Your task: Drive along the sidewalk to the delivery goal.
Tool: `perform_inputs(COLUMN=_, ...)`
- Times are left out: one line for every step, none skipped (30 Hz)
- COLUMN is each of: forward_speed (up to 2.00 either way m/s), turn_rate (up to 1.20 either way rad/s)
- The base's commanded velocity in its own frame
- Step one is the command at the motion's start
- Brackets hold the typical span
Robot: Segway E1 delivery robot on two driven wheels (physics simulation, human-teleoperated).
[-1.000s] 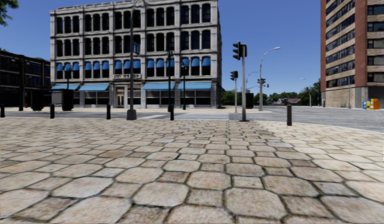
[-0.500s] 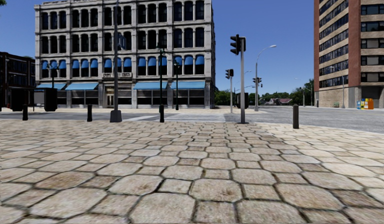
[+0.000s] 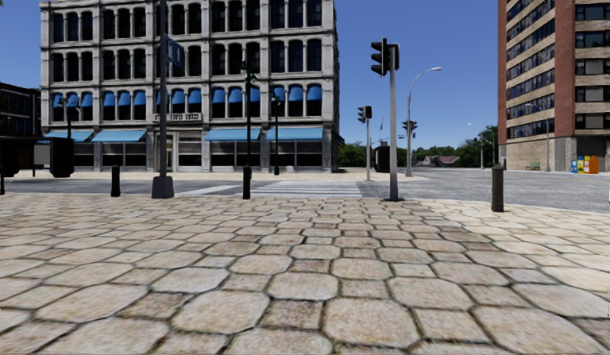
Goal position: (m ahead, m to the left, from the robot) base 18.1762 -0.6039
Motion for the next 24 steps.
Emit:
perform_inputs(forward_speed=2.0, turn_rate=-0.04)
perform_inputs(forward_speed=2.0, turn_rate=0.0)
perform_inputs(forward_speed=2.0, turn_rate=0.0)
perform_inputs(forward_speed=2.0, turn_rate=0.0)
perform_inputs(forward_speed=2.0, turn_rate=0.0)
perform_inputs(forward_speed=2.0, turn_rate=0.0)
perform_inputs(forward_speed=2.0, turn_rate=0.0)
perform_inputs(forward_speed=2.0, turn_rate=0.0)
perform_inputs(forward_speed=2.0, turn_rate=0.0)
perform_inputs(forward_speed=2.0, turn_rate=0.0)
perform_inputs(forward_speed=2.0, turn_rate=0.0)
perform_inputs(forward_speed=2.0, turn_rate=0.0)
perform_inputs(forward_speed=2.0, turn_rate=0.0)
perform_inputs(forward_speed=2.0, turn_rate=0.0)
perform_inputs(forward_speed=2.0, turn_rate=0.0)
perform_inputs(forward_speed=2.0, turn_rate=0.0)
perform_inputs(forward_speed=2.0, turn_rate=0.0)
perform_inputs(forward_speed=2.0, turn_rate=0.0)
perform_inputs(forward_speed=2.0, turn_rate=0.0)
perform_inputs(forward_speed=2.0, turn_rate=0.0)
perform_inputs(forward_speed=2.0, turn_rate=0.0)
perform_inputs(forward_speed=2.0, turn_rate=0.0)
perform_inputs(forward_speed=2.0, turn_rate=0.0)
perform_inputs(forward_speed=2.0, turn_rate=0.0)
